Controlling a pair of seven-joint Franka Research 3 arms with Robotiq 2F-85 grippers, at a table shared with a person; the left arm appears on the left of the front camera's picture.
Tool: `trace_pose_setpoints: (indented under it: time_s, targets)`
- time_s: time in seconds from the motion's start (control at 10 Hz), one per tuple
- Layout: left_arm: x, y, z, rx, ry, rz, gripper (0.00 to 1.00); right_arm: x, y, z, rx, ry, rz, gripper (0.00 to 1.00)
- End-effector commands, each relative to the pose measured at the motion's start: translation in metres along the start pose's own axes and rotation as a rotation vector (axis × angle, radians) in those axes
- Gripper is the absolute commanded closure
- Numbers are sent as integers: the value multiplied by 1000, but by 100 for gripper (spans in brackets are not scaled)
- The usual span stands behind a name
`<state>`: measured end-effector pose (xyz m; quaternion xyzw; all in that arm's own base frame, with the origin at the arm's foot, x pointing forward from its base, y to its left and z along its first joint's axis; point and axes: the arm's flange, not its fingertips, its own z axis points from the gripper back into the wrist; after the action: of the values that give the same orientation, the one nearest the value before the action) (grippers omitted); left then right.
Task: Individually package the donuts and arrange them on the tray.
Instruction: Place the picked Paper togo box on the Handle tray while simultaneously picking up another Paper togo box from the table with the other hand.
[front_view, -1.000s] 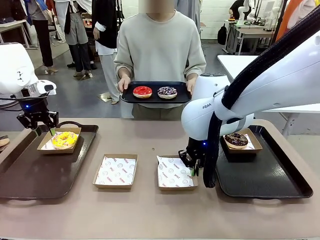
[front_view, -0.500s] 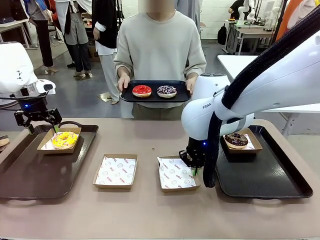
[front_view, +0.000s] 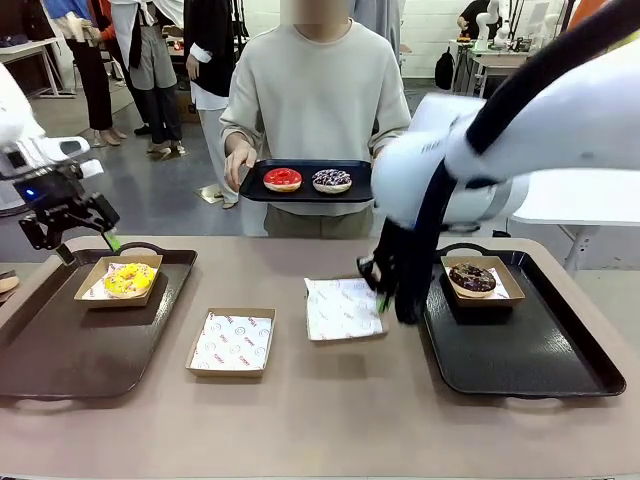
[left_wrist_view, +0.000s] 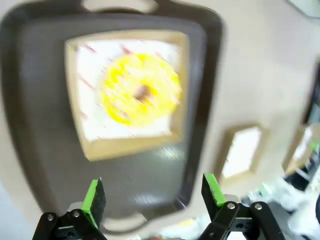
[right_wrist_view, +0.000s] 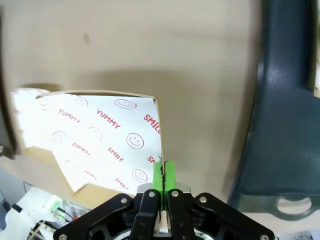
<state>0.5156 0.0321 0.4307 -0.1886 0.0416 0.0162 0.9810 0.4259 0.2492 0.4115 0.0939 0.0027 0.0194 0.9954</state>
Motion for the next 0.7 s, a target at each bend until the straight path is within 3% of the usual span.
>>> trace_pose_setpoints:
  time_s: [0.0,0.3,0.6]
  targets:
    - [-40,24,36,-185,2,4,0,16,-9,45,17,-15,-21,100]
    - [-88,66,72,-593,-15,-9,0,72,-4,88,6,16,-73,100]
    - [-117,106,61,-820,-76,22,0,132,12,98,-24,23,-104,100]
